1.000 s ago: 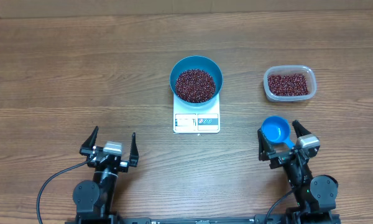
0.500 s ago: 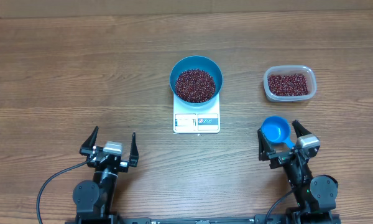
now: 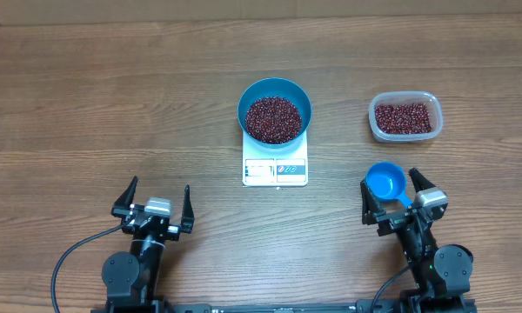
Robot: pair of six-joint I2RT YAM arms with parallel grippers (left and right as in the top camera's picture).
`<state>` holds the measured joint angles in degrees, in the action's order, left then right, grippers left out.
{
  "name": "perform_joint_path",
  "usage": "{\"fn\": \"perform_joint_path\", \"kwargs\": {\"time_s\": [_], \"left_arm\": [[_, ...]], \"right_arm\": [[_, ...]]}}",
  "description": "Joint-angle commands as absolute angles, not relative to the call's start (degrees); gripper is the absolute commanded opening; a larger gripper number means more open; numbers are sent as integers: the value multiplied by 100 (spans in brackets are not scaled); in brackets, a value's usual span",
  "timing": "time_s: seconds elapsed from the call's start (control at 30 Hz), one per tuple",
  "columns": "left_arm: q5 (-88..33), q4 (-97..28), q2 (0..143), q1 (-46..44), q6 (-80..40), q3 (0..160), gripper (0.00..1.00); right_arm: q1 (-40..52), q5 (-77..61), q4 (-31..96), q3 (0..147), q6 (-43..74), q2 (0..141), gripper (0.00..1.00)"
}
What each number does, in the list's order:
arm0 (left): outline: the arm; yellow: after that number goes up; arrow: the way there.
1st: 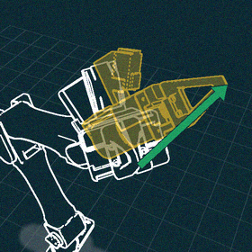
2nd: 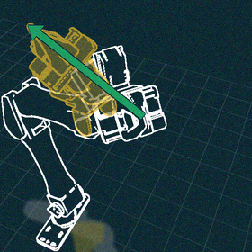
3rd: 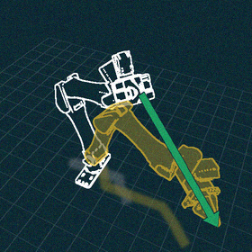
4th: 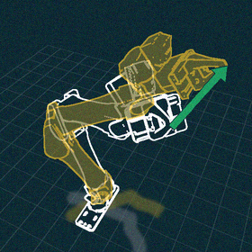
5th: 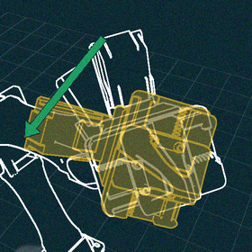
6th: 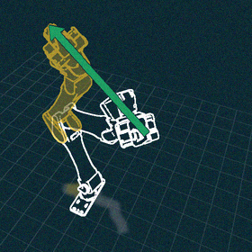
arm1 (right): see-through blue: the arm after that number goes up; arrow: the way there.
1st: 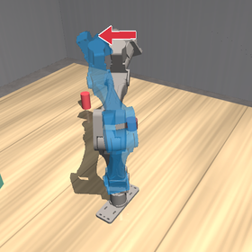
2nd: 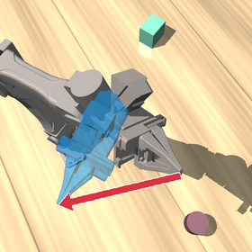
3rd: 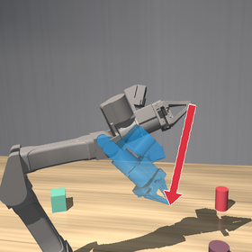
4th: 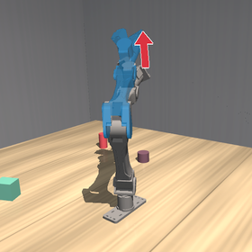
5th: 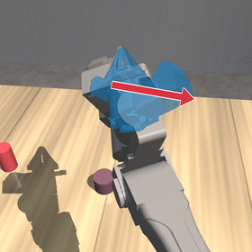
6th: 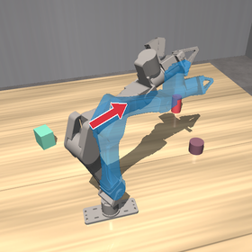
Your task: Scoop item into bowl and weigh 150g on scale
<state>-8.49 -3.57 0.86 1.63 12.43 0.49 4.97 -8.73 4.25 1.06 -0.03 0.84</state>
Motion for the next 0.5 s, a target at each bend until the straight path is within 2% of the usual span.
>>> {"fn": "perform_joint_path", "kwargs": {"time_s": [0.0,0.47], "left_arm": [[-792,-379,25,191,1330,25,100],[-794,-379,25,191,1330,25,100]], "right_arm": [[530,-840,395,45,-30,16,100],[530,-840,395,45,-30,16,100]]}}
